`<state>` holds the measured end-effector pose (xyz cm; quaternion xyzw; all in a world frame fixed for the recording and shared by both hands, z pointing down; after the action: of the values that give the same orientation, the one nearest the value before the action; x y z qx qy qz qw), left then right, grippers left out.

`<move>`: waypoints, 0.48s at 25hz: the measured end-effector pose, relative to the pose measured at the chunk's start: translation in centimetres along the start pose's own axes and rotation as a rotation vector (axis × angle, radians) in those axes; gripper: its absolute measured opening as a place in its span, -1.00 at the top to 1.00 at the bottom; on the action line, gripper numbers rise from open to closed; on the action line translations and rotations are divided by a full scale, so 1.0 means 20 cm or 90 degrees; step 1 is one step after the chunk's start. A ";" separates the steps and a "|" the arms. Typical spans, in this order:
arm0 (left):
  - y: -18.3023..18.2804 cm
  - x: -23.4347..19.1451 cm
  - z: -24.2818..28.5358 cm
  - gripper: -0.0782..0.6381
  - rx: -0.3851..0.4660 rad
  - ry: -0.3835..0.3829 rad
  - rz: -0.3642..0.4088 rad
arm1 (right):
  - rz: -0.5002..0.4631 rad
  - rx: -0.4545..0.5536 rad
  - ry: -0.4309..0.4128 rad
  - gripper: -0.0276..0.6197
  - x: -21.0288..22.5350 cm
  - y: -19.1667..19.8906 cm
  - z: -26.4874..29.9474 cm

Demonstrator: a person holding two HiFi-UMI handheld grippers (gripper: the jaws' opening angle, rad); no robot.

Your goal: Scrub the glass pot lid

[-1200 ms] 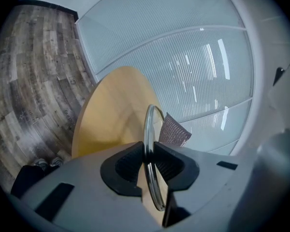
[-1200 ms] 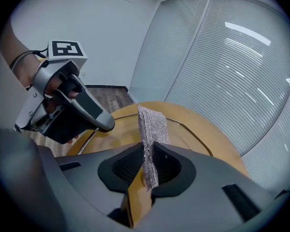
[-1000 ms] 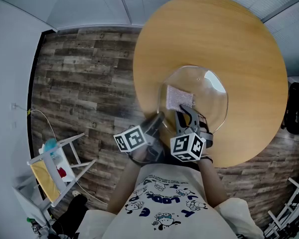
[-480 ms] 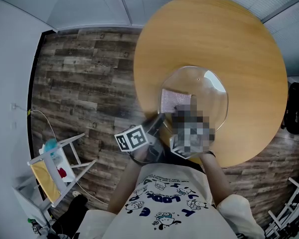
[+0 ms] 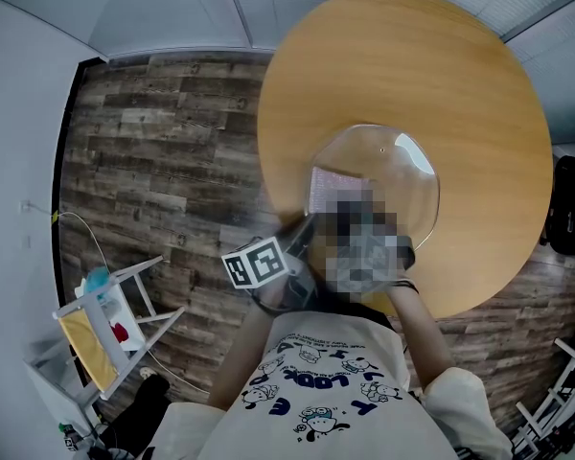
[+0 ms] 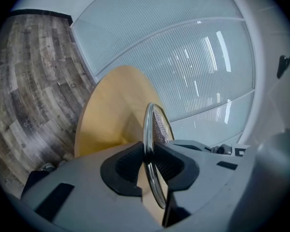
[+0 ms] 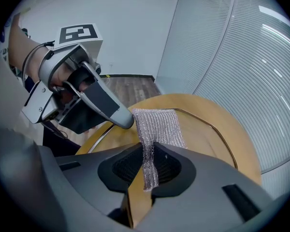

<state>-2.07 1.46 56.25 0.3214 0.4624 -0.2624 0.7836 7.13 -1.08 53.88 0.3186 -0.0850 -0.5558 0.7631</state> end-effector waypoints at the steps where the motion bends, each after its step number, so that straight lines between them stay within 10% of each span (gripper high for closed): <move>1: 0.00 0.00 0.00 0.56 -0.001 0.000 0.000 | 0.000 -0.002 -0.003 0.69 0.01 0.00 0.00; 12: 0.00 0.00 0.01 0.56 -0.009 -0.007 0.007 | 0.008 -0.009 -0.013 0.69 0.05 -0.02 0.03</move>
<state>-1.95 1.37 56.22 0.3170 0.4581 -0.2566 0.7898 6.84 -2.25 53.94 0.3074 -0.0909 -0.5545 0.7680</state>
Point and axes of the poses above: the fingertips, and each gripper's own axes: z forward along the fingers, x to its right, y out of its underside, the point moved 5 cm from there along -z, backward along the fingers, and after that the axes turned 9 degrees about x, right-handed, at the moved point
